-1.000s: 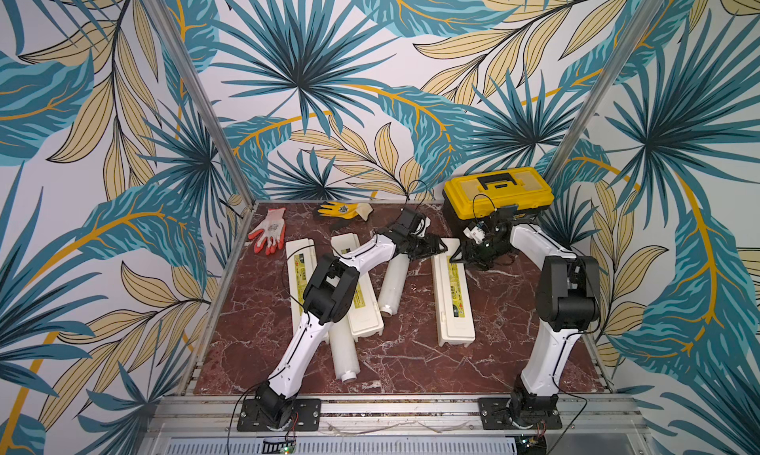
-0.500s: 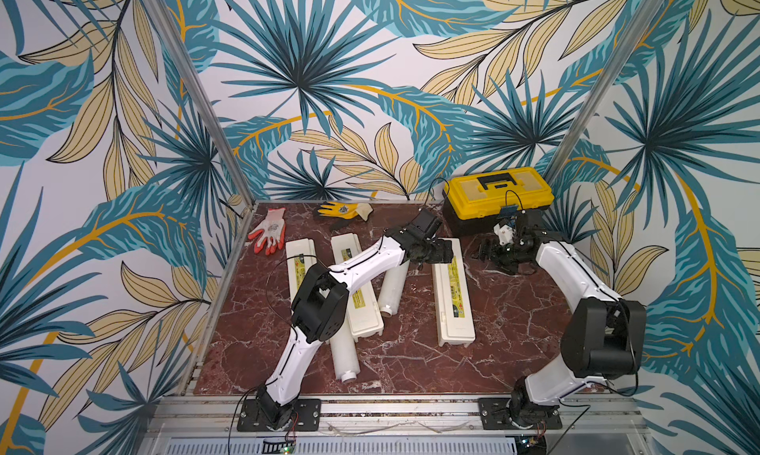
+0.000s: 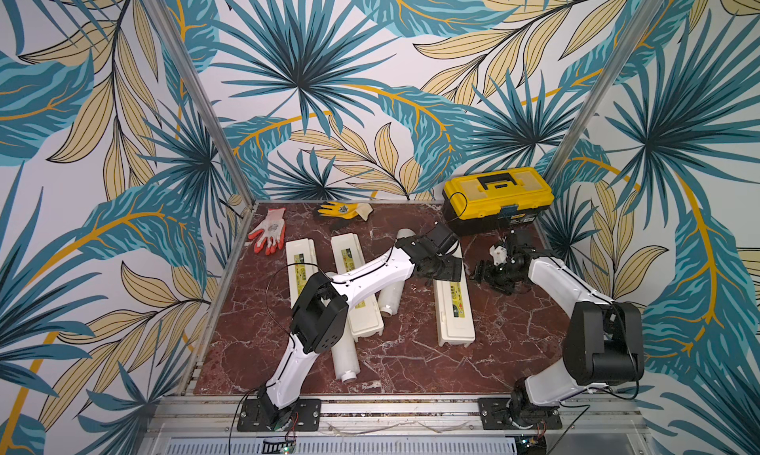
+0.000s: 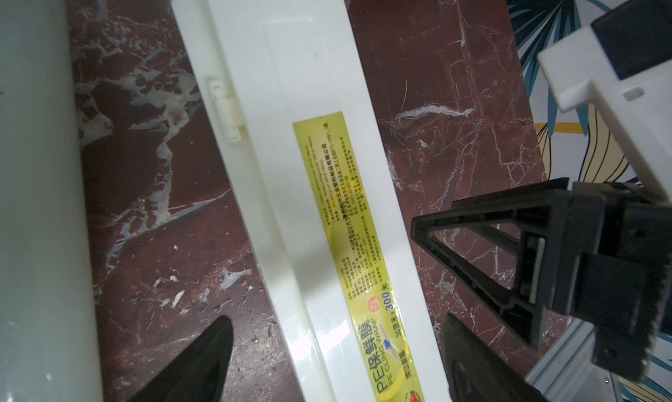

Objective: Put plastic wrap rolls into dispensers
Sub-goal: Open the lid of the plastic wrap cutting box.

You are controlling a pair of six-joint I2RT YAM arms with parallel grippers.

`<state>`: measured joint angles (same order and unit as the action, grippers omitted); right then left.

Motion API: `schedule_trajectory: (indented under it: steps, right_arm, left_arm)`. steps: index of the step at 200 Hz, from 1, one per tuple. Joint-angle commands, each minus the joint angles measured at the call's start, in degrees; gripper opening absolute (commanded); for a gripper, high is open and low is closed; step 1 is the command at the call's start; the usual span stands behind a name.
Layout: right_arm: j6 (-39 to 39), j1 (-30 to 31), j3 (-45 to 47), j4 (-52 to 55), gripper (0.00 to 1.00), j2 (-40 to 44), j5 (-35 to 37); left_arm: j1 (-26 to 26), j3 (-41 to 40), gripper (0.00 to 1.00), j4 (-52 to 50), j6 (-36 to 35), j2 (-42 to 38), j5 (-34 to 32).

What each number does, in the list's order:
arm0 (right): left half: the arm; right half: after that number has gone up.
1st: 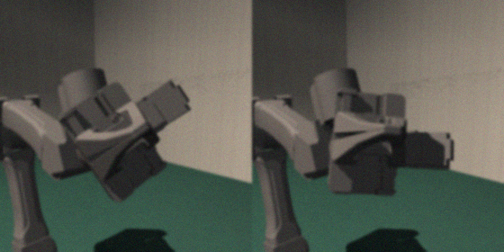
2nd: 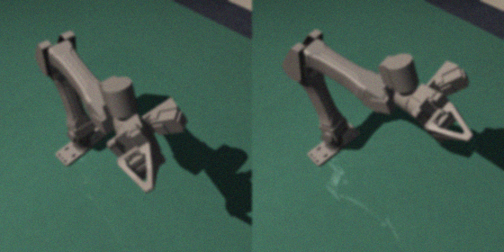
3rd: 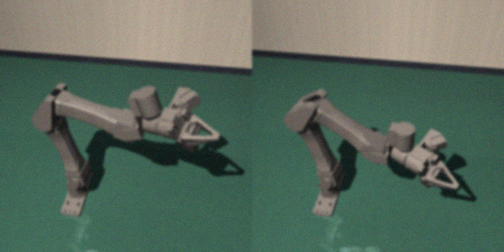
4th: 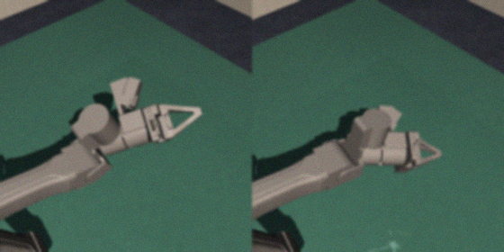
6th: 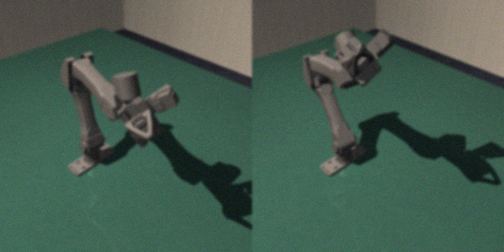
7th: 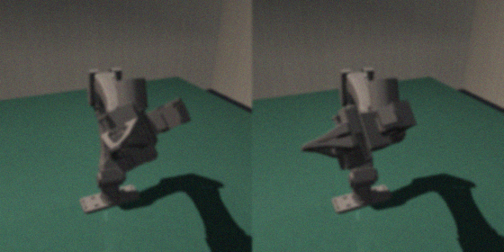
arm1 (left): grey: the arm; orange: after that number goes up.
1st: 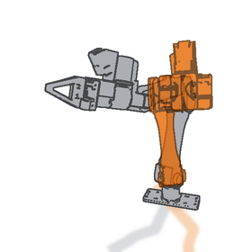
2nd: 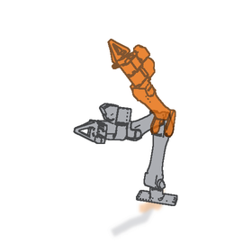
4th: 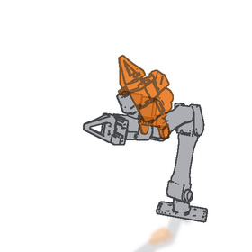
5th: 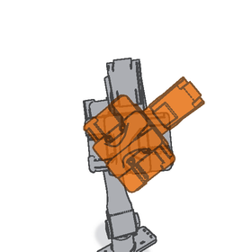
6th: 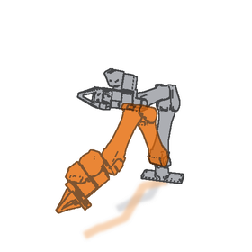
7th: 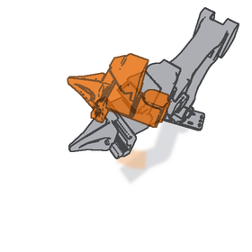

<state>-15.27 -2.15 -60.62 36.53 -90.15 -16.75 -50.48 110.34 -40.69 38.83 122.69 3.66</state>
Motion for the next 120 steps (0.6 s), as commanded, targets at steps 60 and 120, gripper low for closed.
schedule_trajectory:
  steps: [60, 120]
  right_arm:
    - [-2.87, 2.15, 2.71, -5.82, 0.76, 0.46, -7.12]
    - [-7.41, 2.2, 6.16, -10.87, 0.75, 5.09, -15.34]
  left_arm:
    - [-1.03, -1.45, 0.93, -3.07, 1.1, 0.36, -3.02]
    - [-1.29, -0.02, 0.94, -4.63, 1.7, 0.62, -4.73]
